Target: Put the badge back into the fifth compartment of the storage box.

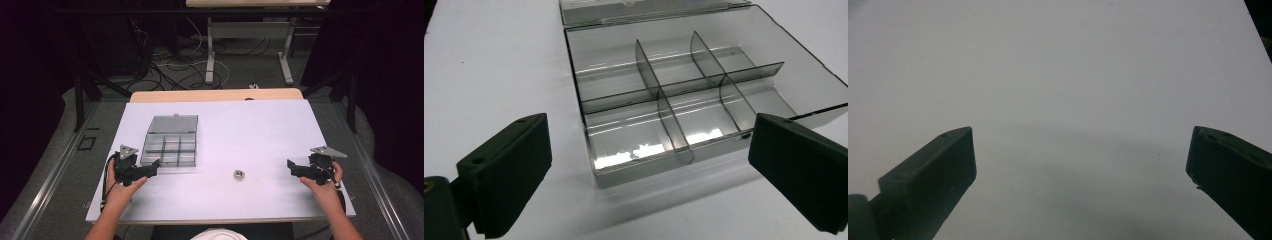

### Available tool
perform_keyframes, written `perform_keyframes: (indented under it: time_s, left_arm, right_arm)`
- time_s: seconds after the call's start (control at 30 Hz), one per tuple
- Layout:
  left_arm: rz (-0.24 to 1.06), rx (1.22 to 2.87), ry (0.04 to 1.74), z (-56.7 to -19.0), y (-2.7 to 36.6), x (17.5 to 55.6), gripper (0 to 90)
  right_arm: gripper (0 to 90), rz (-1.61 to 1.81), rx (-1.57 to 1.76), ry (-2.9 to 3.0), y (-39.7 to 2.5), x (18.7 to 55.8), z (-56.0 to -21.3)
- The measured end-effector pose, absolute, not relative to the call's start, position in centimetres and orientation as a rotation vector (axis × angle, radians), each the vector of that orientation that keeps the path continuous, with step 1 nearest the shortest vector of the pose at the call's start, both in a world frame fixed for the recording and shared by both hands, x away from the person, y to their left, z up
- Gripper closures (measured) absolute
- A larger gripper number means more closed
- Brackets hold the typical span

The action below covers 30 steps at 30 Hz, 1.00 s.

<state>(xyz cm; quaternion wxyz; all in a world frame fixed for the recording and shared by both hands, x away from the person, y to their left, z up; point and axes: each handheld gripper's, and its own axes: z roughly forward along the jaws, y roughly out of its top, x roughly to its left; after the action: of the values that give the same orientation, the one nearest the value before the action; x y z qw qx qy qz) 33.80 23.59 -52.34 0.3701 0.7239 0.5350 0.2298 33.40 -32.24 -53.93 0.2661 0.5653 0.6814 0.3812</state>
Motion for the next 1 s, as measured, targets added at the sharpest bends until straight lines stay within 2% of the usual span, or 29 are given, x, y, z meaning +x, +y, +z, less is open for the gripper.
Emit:
perform_keyframes:
  time_s: [1.0]
  left_arm:
    - [0.548, 1.949, 1.198, -51.0, 17.8, 32.6, 9.7]
  right_arm:
    - [0.0, 1.069, 1.541, 1.841, -31.3, 33.0, -53.7]
